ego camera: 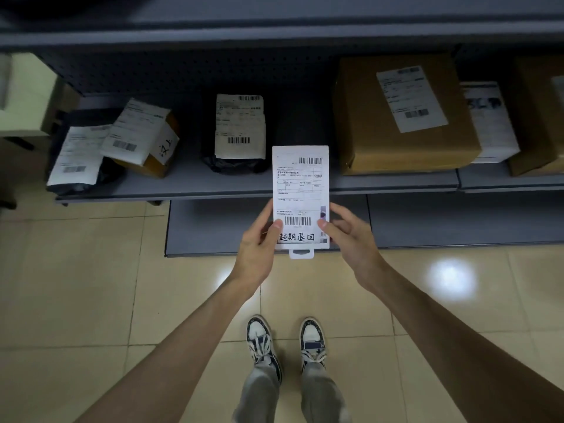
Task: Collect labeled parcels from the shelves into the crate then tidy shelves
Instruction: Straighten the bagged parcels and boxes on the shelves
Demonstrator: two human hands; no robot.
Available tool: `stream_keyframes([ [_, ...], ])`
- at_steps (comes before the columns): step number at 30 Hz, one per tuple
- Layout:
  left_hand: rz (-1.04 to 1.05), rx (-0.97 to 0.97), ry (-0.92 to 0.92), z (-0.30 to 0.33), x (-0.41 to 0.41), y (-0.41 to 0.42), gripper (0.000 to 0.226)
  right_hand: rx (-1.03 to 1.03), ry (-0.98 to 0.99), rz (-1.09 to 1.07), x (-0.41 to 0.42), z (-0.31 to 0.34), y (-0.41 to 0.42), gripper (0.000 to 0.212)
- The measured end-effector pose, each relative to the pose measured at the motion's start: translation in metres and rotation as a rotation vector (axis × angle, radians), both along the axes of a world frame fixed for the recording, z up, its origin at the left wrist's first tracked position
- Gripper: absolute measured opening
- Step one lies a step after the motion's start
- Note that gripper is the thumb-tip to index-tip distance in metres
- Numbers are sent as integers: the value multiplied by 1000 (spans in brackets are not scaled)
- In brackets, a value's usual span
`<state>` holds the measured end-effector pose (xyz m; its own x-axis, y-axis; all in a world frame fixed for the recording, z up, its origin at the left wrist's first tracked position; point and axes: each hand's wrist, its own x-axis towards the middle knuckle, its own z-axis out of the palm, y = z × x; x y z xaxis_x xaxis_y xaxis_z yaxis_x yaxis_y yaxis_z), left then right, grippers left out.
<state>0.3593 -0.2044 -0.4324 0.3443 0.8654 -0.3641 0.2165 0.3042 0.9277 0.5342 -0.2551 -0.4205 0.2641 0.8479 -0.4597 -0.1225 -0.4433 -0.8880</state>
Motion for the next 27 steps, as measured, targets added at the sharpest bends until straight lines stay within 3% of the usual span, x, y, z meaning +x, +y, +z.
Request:
stream_keyframes([
  [16, 15, 212, -80, 214, -34, -92, 46, 255, -148, 39, -16, 201, -87, 41],
  [27, 23, 558, -159, 353, 6, -16, 49, 606, -277, 53, 25, 352, -11, 39],
])
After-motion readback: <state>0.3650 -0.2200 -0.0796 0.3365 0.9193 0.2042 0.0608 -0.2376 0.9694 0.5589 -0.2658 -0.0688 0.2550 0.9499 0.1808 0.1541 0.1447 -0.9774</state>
